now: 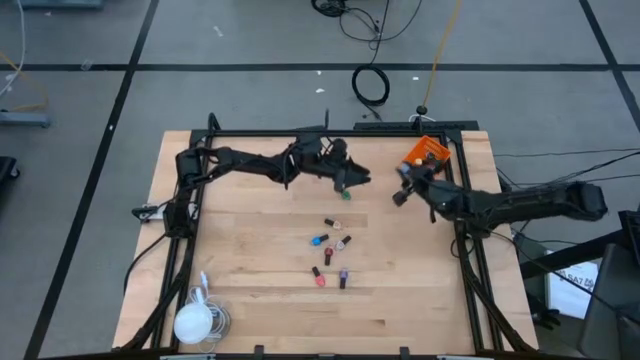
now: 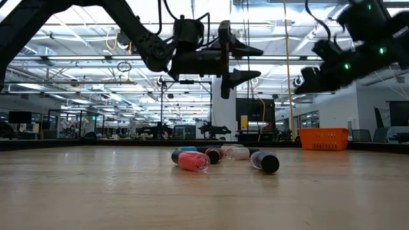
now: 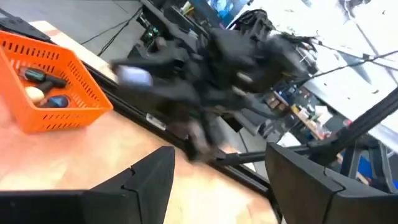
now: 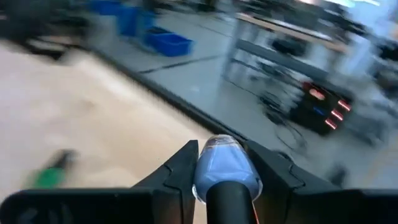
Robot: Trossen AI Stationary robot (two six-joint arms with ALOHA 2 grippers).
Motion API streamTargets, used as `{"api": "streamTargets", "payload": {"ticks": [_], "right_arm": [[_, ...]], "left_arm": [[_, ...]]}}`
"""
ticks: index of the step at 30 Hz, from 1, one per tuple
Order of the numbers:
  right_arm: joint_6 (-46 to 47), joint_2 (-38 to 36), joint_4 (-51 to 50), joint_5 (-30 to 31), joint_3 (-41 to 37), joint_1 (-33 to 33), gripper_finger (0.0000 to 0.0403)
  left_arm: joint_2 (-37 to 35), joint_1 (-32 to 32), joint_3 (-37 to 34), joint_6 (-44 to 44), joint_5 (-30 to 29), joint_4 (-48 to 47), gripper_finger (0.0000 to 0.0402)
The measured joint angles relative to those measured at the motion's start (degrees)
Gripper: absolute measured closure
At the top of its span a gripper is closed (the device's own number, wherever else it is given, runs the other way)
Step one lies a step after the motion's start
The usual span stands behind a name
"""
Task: Pick & Place Nail Polish
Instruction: Put the light blue nail polish bottle into the orange basket, then put the white nail polish bottle into the orange basket
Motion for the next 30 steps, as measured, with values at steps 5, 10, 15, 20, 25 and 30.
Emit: {"api": "streamTargets", "payload": {"ticks": [5,10,15,20,25,30], "right_arm": [[6.2,-4.6,2.2,-3.2,-7.2,-9.2,0.0299],[8.6,-5.2,5.1,-11.0,-10.2,-16.7,0.0299],[8.7,-5.1,5.0,-12.1,-10.7,-19.5,0.0299],[8.6,-5.2,6.5,-12.1,-10.8,-19.7,0.0216],[8.6,-5.2,6.7,-12.1,-10.8,-19.7,0.0150],[8.6,-5.2,7.8,-12.2,-10.8,-19.7,0.0128]], "left_arm": [[0.0,-2.0,0.0,2.9,0.0,-0.4,0.0158],[0.0,-3.5,0.0,6.3,-4.1,-0.4,0.0158],[0.1,-4.9,0.0,8.7,-7.3,-0.4,0.0158],[0.1,-5.3,0.0,10.0,-7.6,-0.4,0.0158],[0.1,-5.3,0.0,10.1,-7.6,-0.4,0.0158],[0.1,-5.3,0.0,10.1,-7.6,-0.6,0.0158]]}}
